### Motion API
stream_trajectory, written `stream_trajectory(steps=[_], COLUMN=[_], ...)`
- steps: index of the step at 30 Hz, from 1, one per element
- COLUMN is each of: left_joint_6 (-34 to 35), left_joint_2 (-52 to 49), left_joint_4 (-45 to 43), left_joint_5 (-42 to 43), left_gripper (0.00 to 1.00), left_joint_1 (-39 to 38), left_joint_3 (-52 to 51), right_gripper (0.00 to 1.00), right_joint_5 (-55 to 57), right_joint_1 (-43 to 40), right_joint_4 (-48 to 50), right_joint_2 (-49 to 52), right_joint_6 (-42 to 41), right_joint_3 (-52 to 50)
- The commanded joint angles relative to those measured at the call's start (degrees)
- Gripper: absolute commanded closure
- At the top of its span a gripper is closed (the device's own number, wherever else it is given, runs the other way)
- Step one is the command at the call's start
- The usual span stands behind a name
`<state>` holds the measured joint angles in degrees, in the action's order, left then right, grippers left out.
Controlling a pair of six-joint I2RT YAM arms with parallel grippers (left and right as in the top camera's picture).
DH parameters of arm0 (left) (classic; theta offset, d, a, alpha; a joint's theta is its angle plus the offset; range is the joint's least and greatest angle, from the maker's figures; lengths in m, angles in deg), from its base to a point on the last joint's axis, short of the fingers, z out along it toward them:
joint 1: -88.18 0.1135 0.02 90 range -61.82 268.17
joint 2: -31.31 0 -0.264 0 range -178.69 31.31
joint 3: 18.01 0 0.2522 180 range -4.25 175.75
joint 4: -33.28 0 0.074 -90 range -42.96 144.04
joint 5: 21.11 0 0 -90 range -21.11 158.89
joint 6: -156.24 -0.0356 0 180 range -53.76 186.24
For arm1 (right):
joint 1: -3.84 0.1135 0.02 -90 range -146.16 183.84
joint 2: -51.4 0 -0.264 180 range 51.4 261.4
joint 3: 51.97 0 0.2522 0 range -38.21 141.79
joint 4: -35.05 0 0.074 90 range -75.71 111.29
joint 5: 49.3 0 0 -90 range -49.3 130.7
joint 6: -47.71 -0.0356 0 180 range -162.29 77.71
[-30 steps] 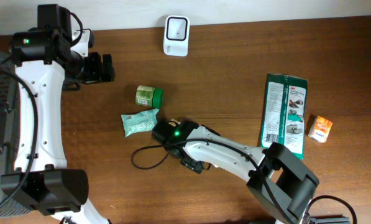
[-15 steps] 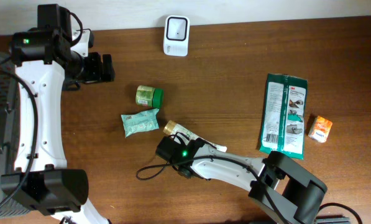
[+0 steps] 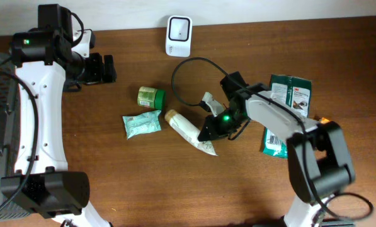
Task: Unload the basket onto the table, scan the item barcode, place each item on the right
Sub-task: 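Lift the white tube upright with the right gripper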
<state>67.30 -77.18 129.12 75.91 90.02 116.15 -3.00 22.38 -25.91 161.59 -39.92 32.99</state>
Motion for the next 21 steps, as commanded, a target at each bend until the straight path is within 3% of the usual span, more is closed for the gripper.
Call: stream_trajectory(steps=[1,4,6,9,13,14,15,18,21], left_joint_6=[-0.7,-0.7,-0.7,-0.7,-0.7,-0.7,-0.7,-0.7,-0.7], left_joint_2=[0.5,0.5,0.5,0.5,0.5,0.5,0.5,0.5,0.5], left_joint_4=[0.1,0.1,0.1,0.1,0.1,0.1,0.1,0.1,0.1], left_joint_5=[0.2,0.2,0.2,0.2,0.2,0.2,0.2,0.2,0.2], left_gripper=[0.01,0.01,0.01,0.01,0.01,0.01,0.01,0.01,0.01], left_joint_1=[0.3,0.3,0.3,0.3,0.3,0.3,0.3,0.3,0.3], left_joint_3=[0.3,0.3,0.3,0.3,0.3,0.3,0.3,0.3,0.3], right_gripper=[0.96,0.94,0.73,0.59,0.36,0.23,0.02,0.02,0.13], right_joint_5=[-4.3,4.2,10.7,13.2,10.6,7.6,4.9,5.5,12.5], right_joint_1=[-2.3,-8.2,-11.0,-14.6,-15.2,-15.2,-15.2,-14.0,-8.6], right_joint_4=[2.3,2.6,2.6,2.6,-7.1,-10.7,-11.7,-8.8,-2.0], right_joint_2=[4.6,5.3,5.3,5.3,4.7,4.6,4.6,4.7,4.7], right_joint_6=[-3.3,-3.5,-3.5,-3.0,9.3,12.6,13.8,14.0,13.9], right_joint_3=[0.2,0.2,0.2,0.2,6.8,9.8,11.2,8.4,2.8])
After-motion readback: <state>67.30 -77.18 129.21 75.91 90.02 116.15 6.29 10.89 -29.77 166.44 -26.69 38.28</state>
